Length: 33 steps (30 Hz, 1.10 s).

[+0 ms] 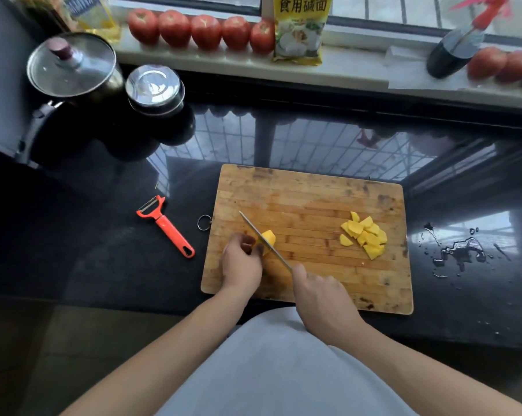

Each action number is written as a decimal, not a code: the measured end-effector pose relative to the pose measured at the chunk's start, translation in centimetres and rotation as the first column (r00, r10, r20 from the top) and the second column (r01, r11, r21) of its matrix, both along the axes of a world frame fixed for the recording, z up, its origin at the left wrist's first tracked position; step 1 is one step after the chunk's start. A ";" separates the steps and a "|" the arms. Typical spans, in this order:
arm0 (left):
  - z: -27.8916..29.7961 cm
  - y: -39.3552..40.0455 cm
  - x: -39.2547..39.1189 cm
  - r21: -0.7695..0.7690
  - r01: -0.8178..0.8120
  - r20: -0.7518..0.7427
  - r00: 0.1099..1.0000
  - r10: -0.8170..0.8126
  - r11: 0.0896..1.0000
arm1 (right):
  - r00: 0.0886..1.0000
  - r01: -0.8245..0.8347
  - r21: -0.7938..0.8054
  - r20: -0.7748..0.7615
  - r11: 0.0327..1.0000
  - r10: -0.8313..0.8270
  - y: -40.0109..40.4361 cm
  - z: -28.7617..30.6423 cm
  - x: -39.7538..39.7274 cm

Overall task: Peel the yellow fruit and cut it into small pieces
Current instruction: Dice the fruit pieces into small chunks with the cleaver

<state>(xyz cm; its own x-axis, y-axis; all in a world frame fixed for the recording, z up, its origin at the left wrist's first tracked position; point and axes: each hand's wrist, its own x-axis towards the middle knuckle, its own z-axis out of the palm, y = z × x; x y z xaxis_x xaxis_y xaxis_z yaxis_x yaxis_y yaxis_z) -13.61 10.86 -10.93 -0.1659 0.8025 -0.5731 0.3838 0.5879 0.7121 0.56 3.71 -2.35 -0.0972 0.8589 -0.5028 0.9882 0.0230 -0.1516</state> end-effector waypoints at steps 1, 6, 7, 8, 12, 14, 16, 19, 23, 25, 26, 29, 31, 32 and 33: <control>0.0 0.0 0.0 0.005 0.012 -0.014 1.000 -0.012 1.000 | 1.000 0.016 -0.006 -0.010 1.000 -0.016 0.5 -0.4 -0.4; 0.5 0.0 -0.1 0.007 0.043 -0.042 0.998 -0.042 0.999 | 0.997 0.066 0.048 -0.035 0.997 -0.064 2.8 -2.0 -1.9; 0.6 0.0 -0.2 0.013 0.050 -0.051 0.997 -0.050 0.999 | 0.993 0.104 0.047 -0.064 0.993 -0.101 2.7 -2.1 -1.7; 0.7 0.0 -0.3 0.027 0.062 -0.065 0.996 -0.061 0.998 | 0.985 0.149 0.043 -0.099 0.988 -0.144 2.6 -2.1 -1.3; 1.5 0.8 -1.2 0.107 0.153 -0.185 0.974 -0.132 0.982 | 0.924 0.325 0.035 -0.223 0.945 -0.309 0.6 -1.1 1.9; 1.7 2.0 -2.0 0.127 0.214 -0.230 0.956 -0.181 0.968 | 0.867 0.426 0.016 -0.291 0.904 -0.404 -0.3 -0.3 3.7; 2.0 3.5 -2.3 0.149 0.289 -0.239 0.938 -0.249 0.946 | 0.815 0.507 0.021 -0.336 0.862 -0.471 -0.9 0.0 5.3; 3.2 4.8 -2.3 0.187 0.530 -0.419 0.805 -0.421 0.827 | 0.716 0.641 0.014 -0.372 0.767 -0.591 -1.2 0.2 7.1; 4.0 5.1 -0.6 0.188 0.939 -0.644 0.340 -0.686 0.289 | 0.626 0.729 -0.008 -0.397 0.684 -0.672 -1.5 1.0 8.4; 3.6 5.6 0.4 0.042 0.999 -0.654 0.053 -0.755 0.034 | 0.603 0.746 -0.021 -0.401 0.665 -0.689 -1.9 1.2 8.8; 3.4 6.0 0.7 -0.028 0.998 -0.659 -0.060 -0.750 -0.056 | 0.592 0.754 -0.026 -0.407 0.657 -0.696 -2.1 1.1 9.0; 2.9 6.8 1.6 -0.096 0.991 -0.655 -0.130 -0.744 -0.089 | 0.579 0.763 -0.037 -0.407 0.646 -0.707 -2.8 1.1 9.7; 3.0 6.9 2.4 -0.141 0.990 -0.623 -0.079 -0.778 0.012 | 0.581 0.762 -0.039 -0.401 0.647 -0.709 -3.3 1.0 10.0; 3.3 6.6 2.8 -0.173 0.984 -0.607 -0.065 -0.792 0.052 | 0.584 0.760 -0.038 -0.398 0.649 -0.707 -3.4 0.9 10.1; 3.4 6.1 3.3 -0.179 0.979 -0.598 -0.029 -0.801 0.097 | 0.589 0.757 -0.040 -0.389 0.652 -0.708 -3.5 0.9 10.1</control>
<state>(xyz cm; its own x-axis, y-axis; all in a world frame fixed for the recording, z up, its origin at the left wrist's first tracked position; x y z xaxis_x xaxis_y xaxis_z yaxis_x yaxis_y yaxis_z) -10.36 16.92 -7.51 0.6753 0.5496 -0.4918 0.7076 -0.6709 0.2219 10.67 0.19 -1.43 0.4517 0.7651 -0.4589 0.5566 -0.6436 -0.5253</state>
